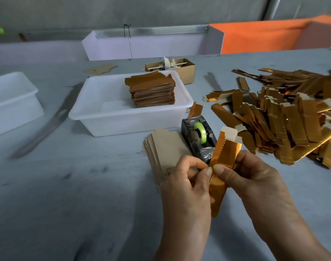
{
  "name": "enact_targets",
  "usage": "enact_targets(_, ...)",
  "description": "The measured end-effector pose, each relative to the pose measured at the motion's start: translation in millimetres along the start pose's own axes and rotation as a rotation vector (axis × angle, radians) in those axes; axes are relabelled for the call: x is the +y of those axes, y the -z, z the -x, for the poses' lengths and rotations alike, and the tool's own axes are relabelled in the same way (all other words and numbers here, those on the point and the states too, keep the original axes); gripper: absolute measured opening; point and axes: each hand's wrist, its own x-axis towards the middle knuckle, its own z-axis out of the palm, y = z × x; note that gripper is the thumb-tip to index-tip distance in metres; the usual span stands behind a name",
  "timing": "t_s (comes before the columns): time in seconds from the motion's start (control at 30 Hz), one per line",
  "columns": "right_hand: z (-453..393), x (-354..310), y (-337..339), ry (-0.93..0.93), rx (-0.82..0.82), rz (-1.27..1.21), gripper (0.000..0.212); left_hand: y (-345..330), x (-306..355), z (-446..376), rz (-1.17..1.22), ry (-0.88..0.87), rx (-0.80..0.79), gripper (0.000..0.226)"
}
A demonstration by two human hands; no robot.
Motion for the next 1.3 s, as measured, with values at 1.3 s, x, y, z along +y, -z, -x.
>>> enact_targets(1.3, -37.0, 4.9, 48.5, 0.027, 0.269, 0.254, 0.008, 60.0, -34.9, -78.6, -0.189, 0.341, 0.168, 0.020)
